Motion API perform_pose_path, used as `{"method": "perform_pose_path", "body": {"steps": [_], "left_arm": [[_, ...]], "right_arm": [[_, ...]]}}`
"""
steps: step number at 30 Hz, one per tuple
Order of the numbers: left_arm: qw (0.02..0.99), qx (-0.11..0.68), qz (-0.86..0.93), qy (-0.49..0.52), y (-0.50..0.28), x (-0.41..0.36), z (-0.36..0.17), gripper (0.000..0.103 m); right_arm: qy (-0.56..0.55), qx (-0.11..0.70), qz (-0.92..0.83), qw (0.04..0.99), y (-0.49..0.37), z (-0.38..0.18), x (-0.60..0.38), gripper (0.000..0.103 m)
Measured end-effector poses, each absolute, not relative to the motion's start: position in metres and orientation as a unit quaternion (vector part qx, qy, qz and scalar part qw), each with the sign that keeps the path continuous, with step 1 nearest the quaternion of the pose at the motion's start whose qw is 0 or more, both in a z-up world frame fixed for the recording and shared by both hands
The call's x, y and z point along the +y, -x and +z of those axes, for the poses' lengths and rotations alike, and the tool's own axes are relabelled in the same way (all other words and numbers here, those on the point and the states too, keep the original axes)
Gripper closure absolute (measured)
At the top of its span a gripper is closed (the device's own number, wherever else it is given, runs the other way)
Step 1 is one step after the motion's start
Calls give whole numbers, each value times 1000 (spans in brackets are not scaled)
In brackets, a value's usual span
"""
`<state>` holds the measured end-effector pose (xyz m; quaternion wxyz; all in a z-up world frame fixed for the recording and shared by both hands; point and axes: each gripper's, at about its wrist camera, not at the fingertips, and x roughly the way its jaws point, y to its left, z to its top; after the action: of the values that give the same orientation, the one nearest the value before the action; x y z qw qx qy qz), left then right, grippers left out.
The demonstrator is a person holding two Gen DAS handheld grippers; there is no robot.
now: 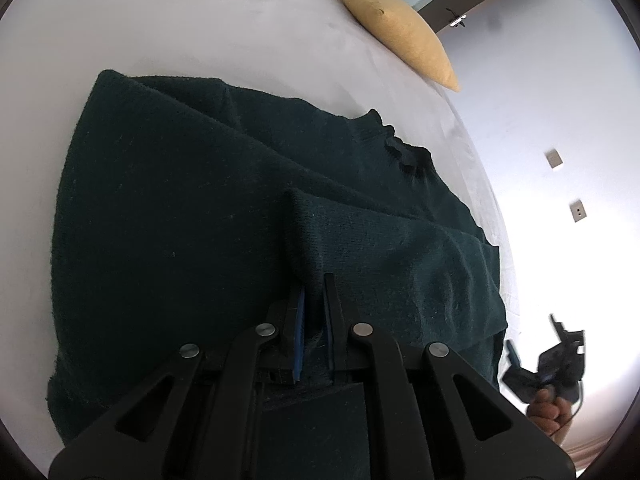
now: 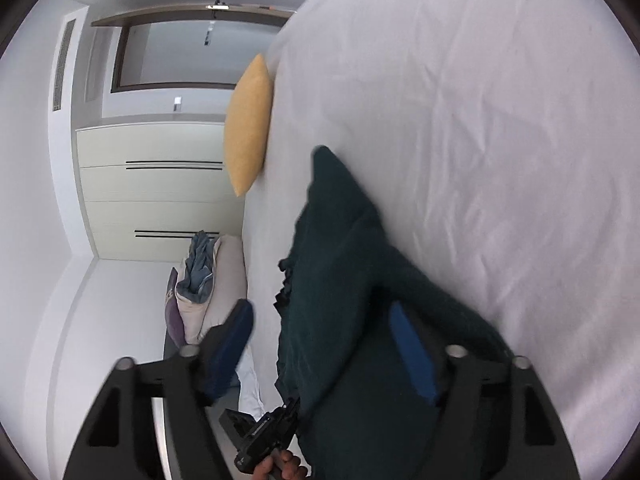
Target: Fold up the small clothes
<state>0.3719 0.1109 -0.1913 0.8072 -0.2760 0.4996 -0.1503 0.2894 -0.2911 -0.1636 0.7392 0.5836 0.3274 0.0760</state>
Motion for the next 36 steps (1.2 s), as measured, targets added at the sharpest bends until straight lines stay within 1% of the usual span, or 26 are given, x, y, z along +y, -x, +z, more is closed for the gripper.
{"method": "perform_pose_path", "body": {"steps": [2,5,8,10,11,16,20,22,25,28,31,36], "left_arm": [[809,503,-148,267,-371,110,-189,95],[809,504,-142,266,-371,111,-186,95],[810,506,-141,261,-374,107,-185,95],[813,503,-144,256,-374,106,-185,94],[813,502,-146,257,-374,106,-186,94],[809,496,-158,273,-366,112,-187,94],[819,487,-152,262,-345,125,-174,94],[830,473,-148,256,-326,136,-161,94],[845,453,-133,250,-288,158,-142,94],[849,443,-113,267,-250,181,-134,94],[847,436,-114,282,-211,191,-131,94],[836,455,-119,283,-155,186,-143,94]], "right_arm": [[-558,334,98,753,-310,-152,-287,19],[-541,352,132,752,-352,-153,-281,19],[-524,385,151,744,-390,-168,-282,18],[-498,420,114,750,-398,-180,-281,19],[-490,424,126,751,-397,-185,-279,19],[-474,408,158,764,-361,-187,-277,20],[-470,413,154,765,-328,-179,-281,20],[-462,411,139,774,-306,-165,-285,18],[-447,397,144,788,-274,-147,-285,18],[-425,398,138,801,-242,-132,-281,18],[-399,406,144,809,-215,-123,-275,18],[-360,414,152,822,-173,-114,-262,18]]}}
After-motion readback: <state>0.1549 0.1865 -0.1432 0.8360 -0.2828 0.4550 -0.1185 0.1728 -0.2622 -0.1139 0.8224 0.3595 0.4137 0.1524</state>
